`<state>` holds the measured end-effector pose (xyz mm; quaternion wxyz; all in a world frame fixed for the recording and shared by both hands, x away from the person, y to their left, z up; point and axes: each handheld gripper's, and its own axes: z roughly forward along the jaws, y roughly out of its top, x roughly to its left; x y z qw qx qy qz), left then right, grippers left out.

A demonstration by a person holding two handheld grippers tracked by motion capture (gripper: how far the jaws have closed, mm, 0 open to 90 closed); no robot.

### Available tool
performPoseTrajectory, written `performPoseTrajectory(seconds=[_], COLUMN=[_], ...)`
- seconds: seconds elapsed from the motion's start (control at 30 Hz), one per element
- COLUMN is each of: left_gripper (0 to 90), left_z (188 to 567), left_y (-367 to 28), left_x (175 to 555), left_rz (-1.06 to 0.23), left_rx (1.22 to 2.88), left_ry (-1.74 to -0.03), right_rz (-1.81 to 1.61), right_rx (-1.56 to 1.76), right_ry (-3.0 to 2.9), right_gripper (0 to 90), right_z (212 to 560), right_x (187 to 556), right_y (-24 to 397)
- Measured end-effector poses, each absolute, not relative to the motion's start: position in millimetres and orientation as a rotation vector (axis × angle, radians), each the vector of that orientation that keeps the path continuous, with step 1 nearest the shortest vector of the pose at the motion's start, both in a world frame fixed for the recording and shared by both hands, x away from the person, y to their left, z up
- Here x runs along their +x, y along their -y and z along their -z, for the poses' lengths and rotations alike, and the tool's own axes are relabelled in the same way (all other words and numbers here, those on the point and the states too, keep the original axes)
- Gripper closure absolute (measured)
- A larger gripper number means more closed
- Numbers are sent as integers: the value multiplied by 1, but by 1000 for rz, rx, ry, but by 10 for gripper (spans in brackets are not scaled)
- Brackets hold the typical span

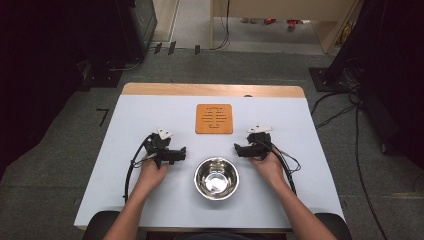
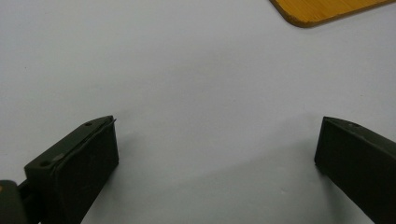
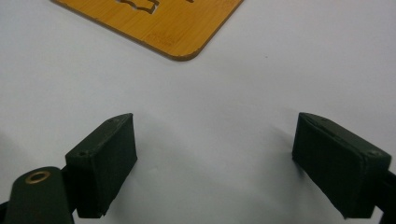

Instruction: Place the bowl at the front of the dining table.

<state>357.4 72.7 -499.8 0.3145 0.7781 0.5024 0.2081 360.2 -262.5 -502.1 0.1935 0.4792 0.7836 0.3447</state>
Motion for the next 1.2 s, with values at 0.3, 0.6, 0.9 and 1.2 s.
performPoseTrajectory(seconds=[0.3, 0.6, 0.9, 1.2], left_gripper=[0, 0, 0, 0], left_z=[500, 500, 500, 500], left_y=[-73, -72, -72, -73], left_x=[357, 357, 357, 357], left_rz=[-548, -549, -549, -548], left_rx=[2052, 2049, 2050, 2049], left_ry=[-1324, -1325, -1325, -1325], right_rz=[-928, -1015, -1087, -1124], right_rx=[1394, 1431, 1410, 1388], right_ry=[-2246, -2298, -2306, -2350], right_gripper=[180, 232, 254, 296], right_z=[494, 490, 486, 476], right_x=[367, 370, 369, 367], right_y=[263, 271, 271, 271])
